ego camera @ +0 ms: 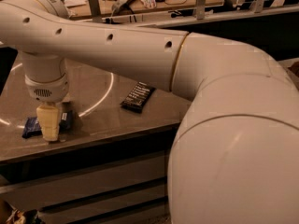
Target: Move rxbar blueberry near rxbar chocolate
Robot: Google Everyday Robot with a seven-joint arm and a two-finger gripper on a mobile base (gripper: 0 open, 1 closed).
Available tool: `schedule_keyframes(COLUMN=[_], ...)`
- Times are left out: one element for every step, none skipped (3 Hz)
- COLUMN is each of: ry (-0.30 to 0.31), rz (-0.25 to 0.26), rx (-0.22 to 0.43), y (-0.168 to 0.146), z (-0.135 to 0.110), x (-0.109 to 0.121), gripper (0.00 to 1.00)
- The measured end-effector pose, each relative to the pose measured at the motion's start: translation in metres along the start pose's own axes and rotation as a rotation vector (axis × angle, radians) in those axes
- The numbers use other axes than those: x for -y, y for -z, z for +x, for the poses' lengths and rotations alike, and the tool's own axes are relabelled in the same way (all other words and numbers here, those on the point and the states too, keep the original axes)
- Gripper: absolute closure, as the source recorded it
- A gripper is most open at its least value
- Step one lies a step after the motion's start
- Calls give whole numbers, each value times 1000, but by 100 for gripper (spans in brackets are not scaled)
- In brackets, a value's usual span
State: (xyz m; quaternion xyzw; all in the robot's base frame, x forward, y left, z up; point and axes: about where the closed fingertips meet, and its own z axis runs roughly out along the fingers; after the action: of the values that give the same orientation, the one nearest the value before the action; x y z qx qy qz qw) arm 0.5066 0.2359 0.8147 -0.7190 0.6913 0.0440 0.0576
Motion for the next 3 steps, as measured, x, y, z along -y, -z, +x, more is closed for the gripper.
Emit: schedule_keyframes(ry=[0,0,-1], rz=[0,0,1], rx=[0,0,0], y=[9,18,22], z=[-1,-3,-3], x=[0,0,1], gripper=[86,100,100])
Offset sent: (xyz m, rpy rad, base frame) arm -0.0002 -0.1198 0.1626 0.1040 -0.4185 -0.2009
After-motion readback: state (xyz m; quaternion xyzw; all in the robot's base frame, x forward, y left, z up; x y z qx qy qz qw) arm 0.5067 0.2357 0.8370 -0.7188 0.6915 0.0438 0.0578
